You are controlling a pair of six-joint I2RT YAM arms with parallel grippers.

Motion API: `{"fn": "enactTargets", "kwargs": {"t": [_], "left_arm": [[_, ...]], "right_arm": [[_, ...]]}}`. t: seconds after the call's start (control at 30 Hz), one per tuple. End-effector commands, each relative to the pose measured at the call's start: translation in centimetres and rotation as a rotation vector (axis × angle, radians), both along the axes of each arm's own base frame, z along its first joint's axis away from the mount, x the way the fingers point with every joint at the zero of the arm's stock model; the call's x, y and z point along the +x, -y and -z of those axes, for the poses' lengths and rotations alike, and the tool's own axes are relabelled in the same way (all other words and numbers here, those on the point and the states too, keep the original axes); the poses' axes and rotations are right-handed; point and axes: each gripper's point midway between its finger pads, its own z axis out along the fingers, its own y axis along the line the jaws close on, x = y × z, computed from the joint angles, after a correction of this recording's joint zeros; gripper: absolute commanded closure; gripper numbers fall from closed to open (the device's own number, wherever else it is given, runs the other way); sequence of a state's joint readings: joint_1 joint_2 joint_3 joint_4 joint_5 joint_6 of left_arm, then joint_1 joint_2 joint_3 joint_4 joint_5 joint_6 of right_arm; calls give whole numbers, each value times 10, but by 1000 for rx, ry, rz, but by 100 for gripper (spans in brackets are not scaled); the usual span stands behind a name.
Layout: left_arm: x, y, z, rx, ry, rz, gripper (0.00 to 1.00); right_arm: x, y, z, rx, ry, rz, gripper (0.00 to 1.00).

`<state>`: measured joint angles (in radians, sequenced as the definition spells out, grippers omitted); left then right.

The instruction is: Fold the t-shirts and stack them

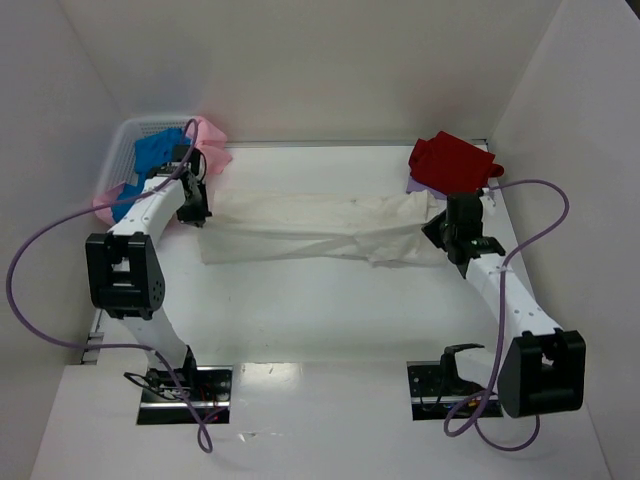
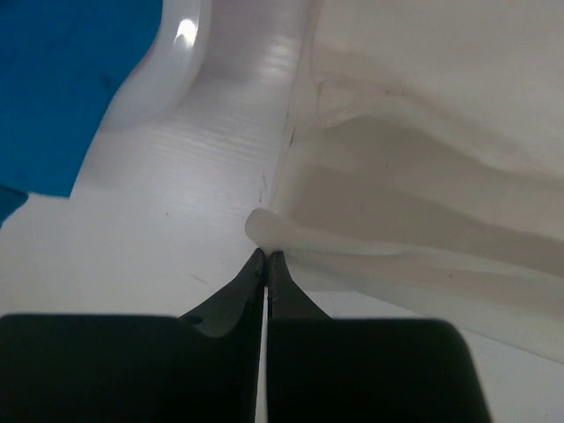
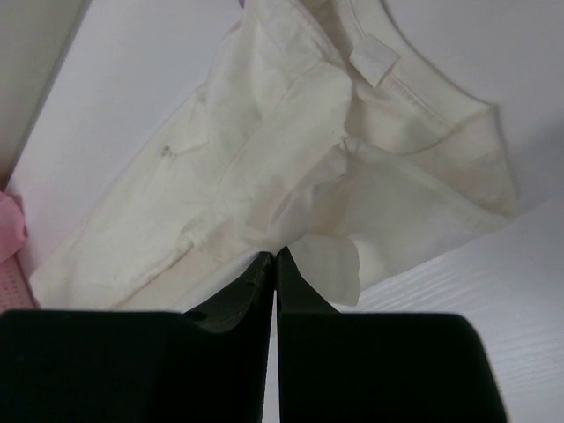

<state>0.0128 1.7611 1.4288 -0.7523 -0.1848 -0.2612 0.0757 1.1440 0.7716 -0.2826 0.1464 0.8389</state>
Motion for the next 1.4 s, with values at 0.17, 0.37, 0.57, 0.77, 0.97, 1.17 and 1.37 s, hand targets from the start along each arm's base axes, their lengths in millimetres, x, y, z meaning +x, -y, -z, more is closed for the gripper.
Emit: {"fn": "enactTargets", "kwargs": {"t": [0.17, 0.37, 0.57, 0.77, 0.97, 1.17, 1.37], "left_arm": [[64, -16, -6, 61, 81, 3, 100], [78, -14, 16, 77, 55, 6, 100], [82, -11, 30, 82, 44, 13, 82], [97, -5, 21, 98, 83, 23, 46], [114, 14, -25, 81, 216, 57, 31], [116, 70, -64, 0, 334, 158, 26], [106, 127, -86, -97, 406, 255, 22]], "right_arm": [[57, 13, -3, -60, 33, 48, 95], [83, 12, 13, -64, 9, 46, 95], [94, 11, 32, -79, -30, 35, 95], [98, 10, 42, -82, -43, 22, 92], [108, 9, 32, -114, -4, -17, 89], [124, 4, 40, -151, -6, -91, 82], [126, 3, 59, -180, -86, -132, 53]]}}
